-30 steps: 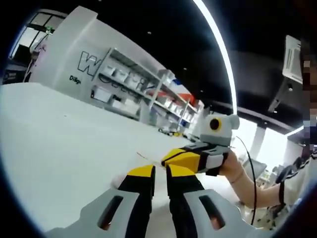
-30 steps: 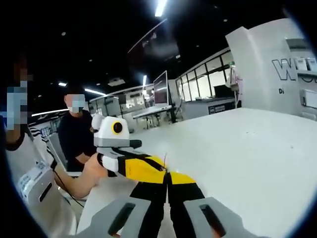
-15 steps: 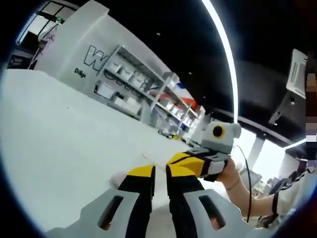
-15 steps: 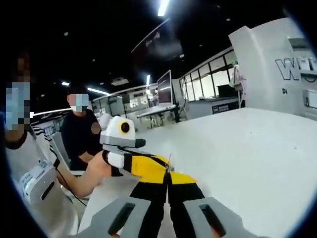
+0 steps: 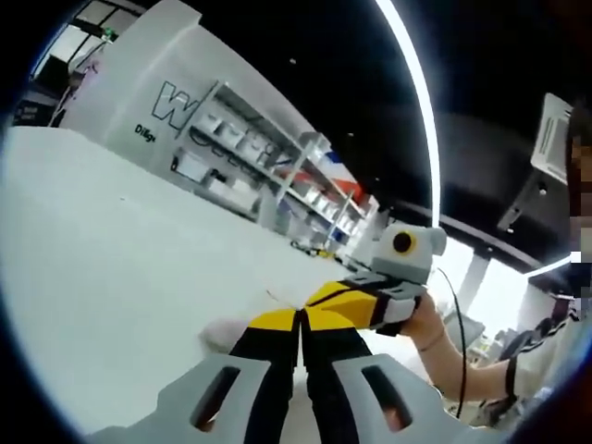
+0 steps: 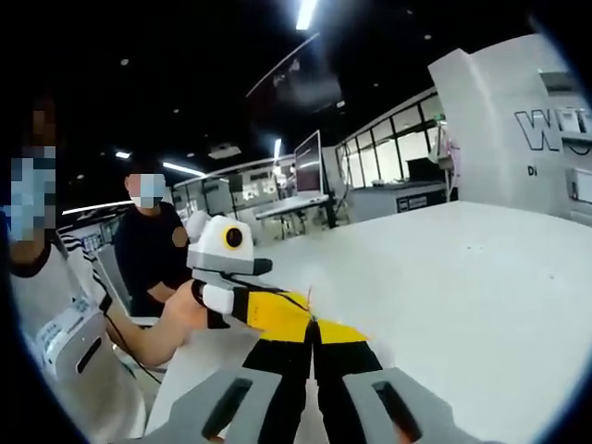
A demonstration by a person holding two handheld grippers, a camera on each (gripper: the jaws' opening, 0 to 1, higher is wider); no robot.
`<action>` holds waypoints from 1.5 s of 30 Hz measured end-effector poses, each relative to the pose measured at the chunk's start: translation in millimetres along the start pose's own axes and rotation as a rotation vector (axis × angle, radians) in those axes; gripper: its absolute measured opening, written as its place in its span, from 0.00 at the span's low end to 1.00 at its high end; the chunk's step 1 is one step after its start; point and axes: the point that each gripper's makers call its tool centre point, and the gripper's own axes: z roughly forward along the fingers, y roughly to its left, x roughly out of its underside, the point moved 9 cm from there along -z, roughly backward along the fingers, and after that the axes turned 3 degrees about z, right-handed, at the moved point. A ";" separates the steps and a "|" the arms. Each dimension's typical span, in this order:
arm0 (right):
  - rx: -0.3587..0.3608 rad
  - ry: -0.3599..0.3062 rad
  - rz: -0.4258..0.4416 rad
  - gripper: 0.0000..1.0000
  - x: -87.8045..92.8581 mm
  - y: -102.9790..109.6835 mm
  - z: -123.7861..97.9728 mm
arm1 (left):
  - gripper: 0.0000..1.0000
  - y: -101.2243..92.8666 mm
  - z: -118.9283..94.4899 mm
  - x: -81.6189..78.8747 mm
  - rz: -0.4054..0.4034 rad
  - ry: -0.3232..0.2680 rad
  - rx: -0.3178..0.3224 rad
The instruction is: Open the resealable bag by pulling the two sides of the seal apart until the entire bag opening is separated and visibly accessible.
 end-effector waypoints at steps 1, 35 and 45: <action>0.000 -0.001 0.000 0.00 0.0 0.1 0.0 | 0.02 -0.6 -0.2 0.0 0.015 0.000 -0.001; 0.089 0.035 -0.113 0.00 -3.7 1.4 -3.0 | 0.00 -8.9 -2.7 6.5 0.174 0.124 -0.076; 0.092 0.044 -0.109 0.00 -1.1 0.8 -2.1 | 0.00 -8.5 -2.0 6.2 0.182 0.129 -0.077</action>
